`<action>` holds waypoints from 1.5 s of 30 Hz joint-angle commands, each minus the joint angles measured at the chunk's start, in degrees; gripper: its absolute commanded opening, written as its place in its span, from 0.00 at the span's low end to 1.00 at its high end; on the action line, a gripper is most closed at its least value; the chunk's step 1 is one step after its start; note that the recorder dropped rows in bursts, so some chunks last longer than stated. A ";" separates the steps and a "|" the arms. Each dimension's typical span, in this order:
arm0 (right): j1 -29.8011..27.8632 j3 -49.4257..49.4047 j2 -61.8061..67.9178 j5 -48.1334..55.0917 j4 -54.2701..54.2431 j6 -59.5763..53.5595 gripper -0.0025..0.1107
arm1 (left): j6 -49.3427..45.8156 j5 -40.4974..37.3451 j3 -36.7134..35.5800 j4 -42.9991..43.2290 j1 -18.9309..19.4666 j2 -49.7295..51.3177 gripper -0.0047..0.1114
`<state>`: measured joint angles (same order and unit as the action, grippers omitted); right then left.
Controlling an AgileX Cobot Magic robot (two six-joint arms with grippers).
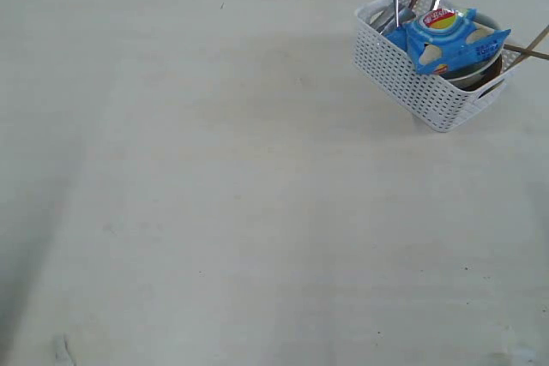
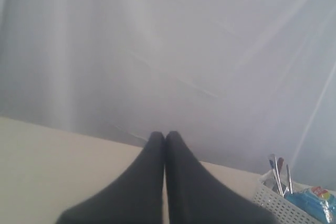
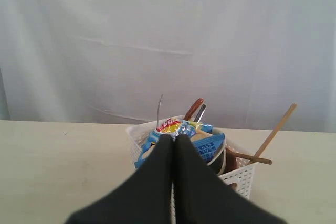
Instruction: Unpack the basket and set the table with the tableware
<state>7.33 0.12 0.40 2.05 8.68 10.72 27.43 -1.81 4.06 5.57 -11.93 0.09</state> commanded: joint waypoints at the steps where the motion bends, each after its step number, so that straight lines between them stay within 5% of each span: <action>1: 0.22 -0.12 -0.40 -1.41 0.53 -0.25 0.02 | -0.02 -0.95 -2.11 0.24 -0.26 -0.08 0.04; 6: 0.22 -0.12 -0.40 -7.24 -10.07 14.23 0.02 | -0.02 0.58 -4.06 0.24 -0.26 -0.08 0.04; 10: 0.22 -0.12 -0.40 -12.01 -17.68 21.12 0.02 | 0.51 -5.89 -4.06 -0.43 -0.26 -0.08 0.04; 23: 0.22 -0.12 -0.40 -29.59 -33.80 28.09 0.02 | 2.20 -13.14 -4.06 -5.25 -0.26 -0.08 0.04; 28: 0.22 3.95 1.08 -16.97 -33.81 28.41 0.02 | 2.19 -12.91 -4.06 -4.73 -0.26 -0.08 0.04; 34: 0.22 14.52 6.90 -7.39 -21.73 25.16 0.02 | 1.18 -12.31 -4.06 -4.73 -0.26 -0.08 0.04; 41: 0.22 24.75 16.44 -7.89 -19.89 19.18 0.02 | 2.80 -7.59 -4.06 -3.67 -0.26 -0.08 0.04; 45: 0.22 26.47 20.15 -16.66 -20.12 19.36 0.02 | -0.95 -12.95 -4.06 -3.94 -0.26 -0.08 0.04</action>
<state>7.33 25.46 18.48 -8.38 -12.06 30.44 28.21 -11.76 0.13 1.96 -11.93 0.09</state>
